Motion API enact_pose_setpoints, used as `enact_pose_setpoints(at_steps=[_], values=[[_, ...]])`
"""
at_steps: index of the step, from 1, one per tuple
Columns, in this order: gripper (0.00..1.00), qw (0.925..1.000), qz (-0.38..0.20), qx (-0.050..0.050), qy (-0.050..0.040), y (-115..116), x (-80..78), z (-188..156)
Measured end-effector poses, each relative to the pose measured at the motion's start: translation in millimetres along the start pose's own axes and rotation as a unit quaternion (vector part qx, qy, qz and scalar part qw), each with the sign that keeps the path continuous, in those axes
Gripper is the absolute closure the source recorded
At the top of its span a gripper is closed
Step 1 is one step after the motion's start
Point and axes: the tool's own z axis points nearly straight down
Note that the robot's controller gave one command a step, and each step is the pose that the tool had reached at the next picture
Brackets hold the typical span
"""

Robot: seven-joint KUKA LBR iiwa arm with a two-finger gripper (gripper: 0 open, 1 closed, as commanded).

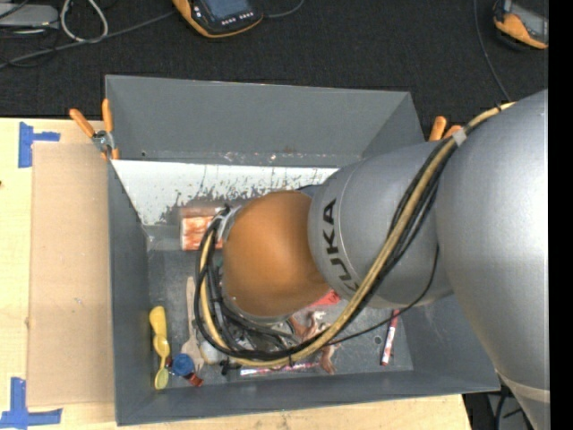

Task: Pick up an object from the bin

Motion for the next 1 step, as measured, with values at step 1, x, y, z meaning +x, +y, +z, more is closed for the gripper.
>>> enact_pose_setpoints(at_steps=[1], values=[[1.0,1.0,0.001,0.0,-0.0001,0.4,0.3,-54.7]])
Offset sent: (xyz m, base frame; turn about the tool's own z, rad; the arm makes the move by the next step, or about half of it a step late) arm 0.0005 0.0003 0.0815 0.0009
